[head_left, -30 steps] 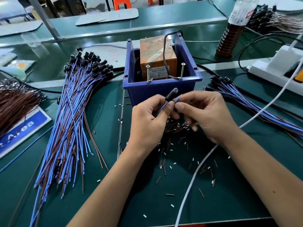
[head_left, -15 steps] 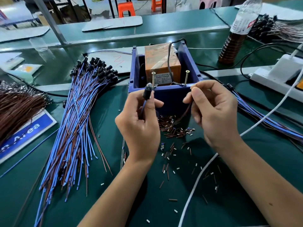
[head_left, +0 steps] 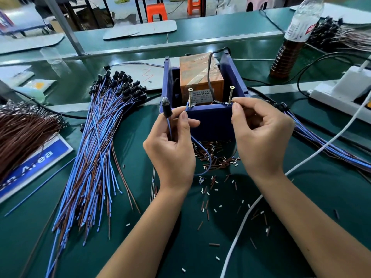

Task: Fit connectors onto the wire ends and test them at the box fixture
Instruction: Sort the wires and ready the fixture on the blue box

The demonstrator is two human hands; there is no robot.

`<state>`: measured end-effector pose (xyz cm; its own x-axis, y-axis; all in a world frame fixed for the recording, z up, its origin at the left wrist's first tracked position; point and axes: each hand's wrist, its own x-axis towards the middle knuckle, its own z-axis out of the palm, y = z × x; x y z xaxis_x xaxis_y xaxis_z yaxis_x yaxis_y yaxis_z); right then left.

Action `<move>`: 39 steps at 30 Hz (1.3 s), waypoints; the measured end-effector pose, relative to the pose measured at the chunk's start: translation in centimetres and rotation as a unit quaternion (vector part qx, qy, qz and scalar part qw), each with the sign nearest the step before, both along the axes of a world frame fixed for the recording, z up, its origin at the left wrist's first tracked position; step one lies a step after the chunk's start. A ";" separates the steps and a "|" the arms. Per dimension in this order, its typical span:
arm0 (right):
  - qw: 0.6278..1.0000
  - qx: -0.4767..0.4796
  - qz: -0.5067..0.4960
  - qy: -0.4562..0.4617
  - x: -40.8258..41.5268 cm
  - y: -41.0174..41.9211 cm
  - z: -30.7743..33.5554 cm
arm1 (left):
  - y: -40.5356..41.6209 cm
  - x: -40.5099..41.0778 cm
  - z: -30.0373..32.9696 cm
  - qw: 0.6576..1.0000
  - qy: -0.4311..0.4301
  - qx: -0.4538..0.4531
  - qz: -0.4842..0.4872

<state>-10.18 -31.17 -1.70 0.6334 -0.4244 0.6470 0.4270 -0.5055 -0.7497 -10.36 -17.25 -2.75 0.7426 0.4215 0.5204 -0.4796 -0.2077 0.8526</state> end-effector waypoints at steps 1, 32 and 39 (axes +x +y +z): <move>1.000 -0.001 0.001 -0.002 0.0 0.0 0.0 | 0.0 0.0 0.0 1.000 -0.001 0.004 -0.001; 0.999 -0.021 -0.045 -0.022 -1.6 -5.9 3.6 | -7.4 -1.5 5.1 0.991 -0.045 -0.004 -0.128; 0.969 -0.220 -0.116 0.001 -4.0 -11.0 9.1 | -15.2 0.2 8.8 0.936 0.115 -0.169 -0.285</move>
